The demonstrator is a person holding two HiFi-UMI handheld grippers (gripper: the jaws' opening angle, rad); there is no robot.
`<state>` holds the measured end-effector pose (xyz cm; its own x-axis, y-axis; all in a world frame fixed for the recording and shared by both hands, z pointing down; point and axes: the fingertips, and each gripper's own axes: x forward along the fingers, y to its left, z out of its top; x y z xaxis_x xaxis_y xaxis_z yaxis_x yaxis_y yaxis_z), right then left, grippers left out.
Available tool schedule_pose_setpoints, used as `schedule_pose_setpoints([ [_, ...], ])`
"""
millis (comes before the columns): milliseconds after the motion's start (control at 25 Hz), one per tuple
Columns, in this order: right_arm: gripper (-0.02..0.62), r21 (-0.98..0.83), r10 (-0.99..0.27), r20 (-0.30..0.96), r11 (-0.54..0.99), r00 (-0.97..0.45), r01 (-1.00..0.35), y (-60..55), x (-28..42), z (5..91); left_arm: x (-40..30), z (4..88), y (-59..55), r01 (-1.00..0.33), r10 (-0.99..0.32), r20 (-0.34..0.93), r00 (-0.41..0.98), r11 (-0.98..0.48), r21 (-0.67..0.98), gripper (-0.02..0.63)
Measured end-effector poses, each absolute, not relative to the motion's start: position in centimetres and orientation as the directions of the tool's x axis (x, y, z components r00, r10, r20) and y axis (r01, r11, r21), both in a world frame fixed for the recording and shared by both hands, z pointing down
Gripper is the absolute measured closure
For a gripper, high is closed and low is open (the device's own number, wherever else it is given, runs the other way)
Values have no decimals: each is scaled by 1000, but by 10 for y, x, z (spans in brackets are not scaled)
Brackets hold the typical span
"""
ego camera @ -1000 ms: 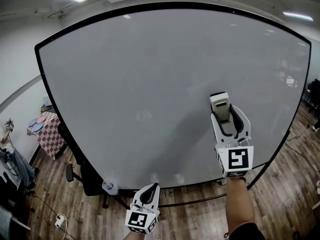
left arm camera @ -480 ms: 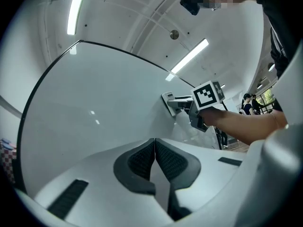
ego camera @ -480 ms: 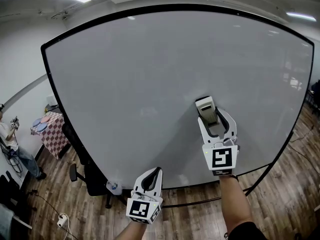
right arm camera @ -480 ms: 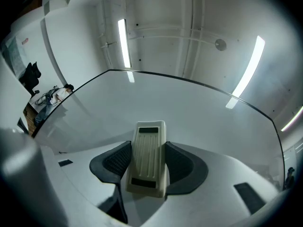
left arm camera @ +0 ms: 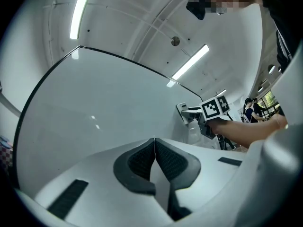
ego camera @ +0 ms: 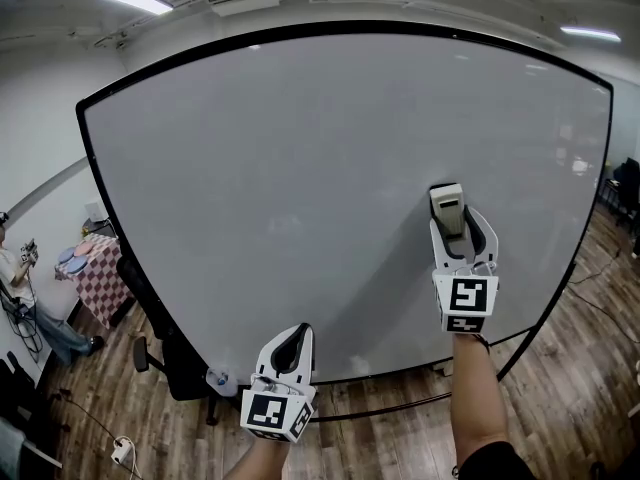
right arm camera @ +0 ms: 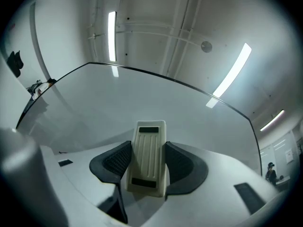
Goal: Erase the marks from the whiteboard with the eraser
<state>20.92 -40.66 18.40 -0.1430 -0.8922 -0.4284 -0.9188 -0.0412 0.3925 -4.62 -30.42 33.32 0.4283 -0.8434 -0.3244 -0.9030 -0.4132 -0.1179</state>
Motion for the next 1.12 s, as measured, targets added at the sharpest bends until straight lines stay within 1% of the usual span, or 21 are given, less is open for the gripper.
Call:
schedule_pose_setpoints([
  [280, 347, 305, -900, -428, -228, 81, -925, -413, 310, 181, -39, 320, -302, -898, -830, -346, 438, -419, -132, 584],
  [400, 347, 303, -895, -433, -254, 104, -919, -406, 324, 178, -34, 320, -302, -895, -827, -346, 444, -425, -134, 584],
  [520, 347, 306, -878, -476, -223, 54, -926, -386, 307, 169, -29, 321, -301, -894, -827, -342, 446, -428, -131, 584],
  [720, 347, 347, -827, -551, -104, -113, -932, -335, 238, 161, -33, 322, -295, -895, -828, -343, 444, -427, -127, 584],
  [880, 347, 423, -800, -542, 3, -256, -906, -309, 180, 176, -48, 330, -291, -904, -840, -338, 424, -412, -111, 584],
  [1000, 347, 427, -799, -522, 59, -299, -902, -298, 158, 192, -56, 330, -289, -910, -846, -338, 412, -402, -102, 584],
  [1120, 348, 400, -800, -512, 100, -313, -911, -286, 142, 210, -62, 330, -283, -914, -851, -337, 404, -394, -101, 584],
])
